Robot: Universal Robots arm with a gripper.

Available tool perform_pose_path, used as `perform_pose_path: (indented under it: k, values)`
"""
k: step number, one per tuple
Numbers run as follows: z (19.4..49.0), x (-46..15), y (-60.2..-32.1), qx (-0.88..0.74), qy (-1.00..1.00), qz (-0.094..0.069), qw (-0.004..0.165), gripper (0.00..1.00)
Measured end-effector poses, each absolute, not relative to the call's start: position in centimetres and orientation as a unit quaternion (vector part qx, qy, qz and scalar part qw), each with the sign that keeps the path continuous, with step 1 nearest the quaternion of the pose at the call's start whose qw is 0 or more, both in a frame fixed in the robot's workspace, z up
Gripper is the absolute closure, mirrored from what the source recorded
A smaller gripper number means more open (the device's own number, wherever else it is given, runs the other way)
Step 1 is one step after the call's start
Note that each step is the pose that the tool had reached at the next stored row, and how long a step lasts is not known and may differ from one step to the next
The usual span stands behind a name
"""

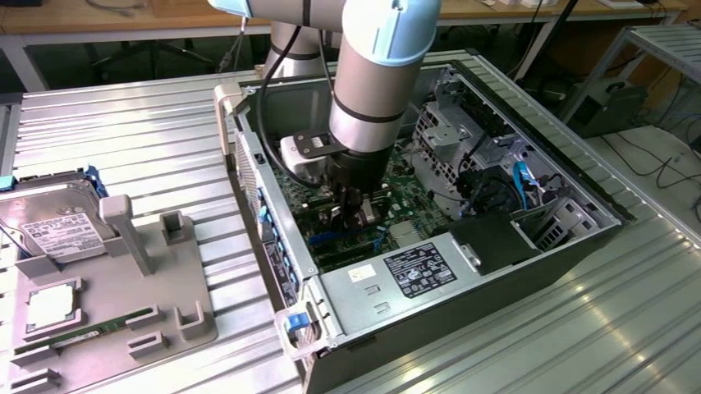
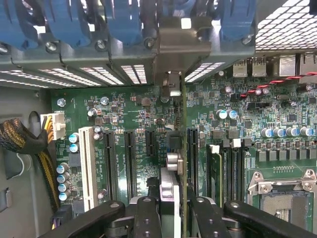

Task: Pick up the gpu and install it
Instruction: 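Insert the gpu into the slot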

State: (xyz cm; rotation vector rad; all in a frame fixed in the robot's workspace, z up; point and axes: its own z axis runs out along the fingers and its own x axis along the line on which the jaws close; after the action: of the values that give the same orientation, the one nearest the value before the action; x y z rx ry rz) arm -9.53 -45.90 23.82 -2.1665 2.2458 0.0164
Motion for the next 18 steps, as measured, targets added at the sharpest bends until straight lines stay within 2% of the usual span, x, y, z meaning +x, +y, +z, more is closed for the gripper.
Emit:
perform_pose_path:
  k: [18]
  values:
    - [23.42,-9.55,-45.86,-0.699,0.715,0.006,0.01,0.71]
